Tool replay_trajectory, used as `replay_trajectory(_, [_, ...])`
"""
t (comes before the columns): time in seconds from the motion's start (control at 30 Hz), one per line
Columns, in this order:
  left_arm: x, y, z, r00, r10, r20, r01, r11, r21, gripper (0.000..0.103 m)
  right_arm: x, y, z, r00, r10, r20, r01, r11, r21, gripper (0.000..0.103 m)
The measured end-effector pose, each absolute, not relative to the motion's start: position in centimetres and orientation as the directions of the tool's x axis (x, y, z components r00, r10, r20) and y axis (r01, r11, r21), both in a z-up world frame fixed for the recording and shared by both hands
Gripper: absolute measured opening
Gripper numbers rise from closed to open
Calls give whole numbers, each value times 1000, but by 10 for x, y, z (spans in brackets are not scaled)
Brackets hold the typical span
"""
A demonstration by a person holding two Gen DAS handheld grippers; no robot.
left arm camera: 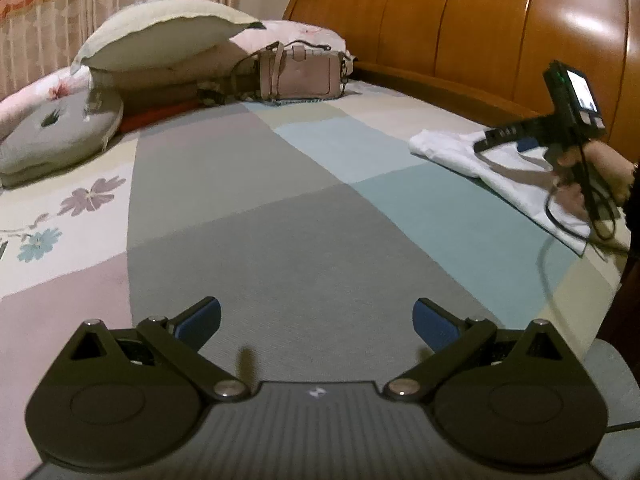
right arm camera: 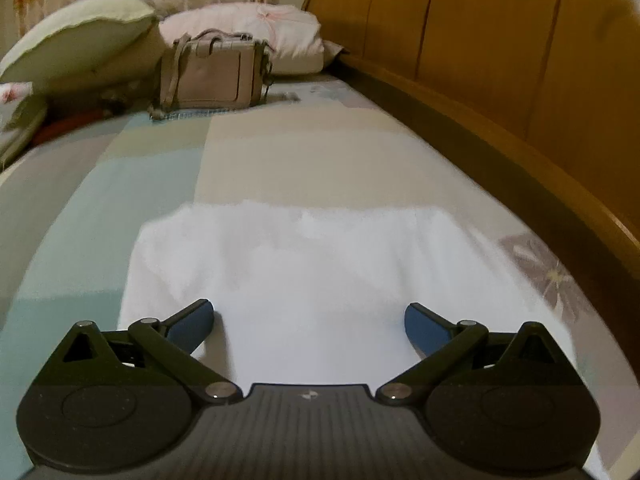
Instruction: Fold clothes
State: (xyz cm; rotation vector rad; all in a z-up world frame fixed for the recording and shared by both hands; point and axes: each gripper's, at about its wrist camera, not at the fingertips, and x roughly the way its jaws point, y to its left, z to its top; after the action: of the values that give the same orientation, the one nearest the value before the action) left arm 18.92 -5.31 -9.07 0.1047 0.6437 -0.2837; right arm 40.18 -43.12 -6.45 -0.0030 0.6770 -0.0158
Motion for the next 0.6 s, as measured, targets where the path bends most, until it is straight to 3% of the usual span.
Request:
replay_trajectory(0.33, [188, -52, -85, 783, -222, -581, 272, 962, -1, 102, 416, -420, -58, 748, -22, -663, 26, 1000, -4, 103])
replay_trajectory(0.43, [186, -51, -83, 776, -230, -587, 269, 963, -22, 102, 382, -419, -49, 771, -38, -636, 48, 999, -1, 103])
replay_trajectory(0.6, [181, -55, -76, 778, -229, -586, 264, 964, -28, 102, 331, -412, -66, 742, 3, -670, 16, 1000, 22, 103])
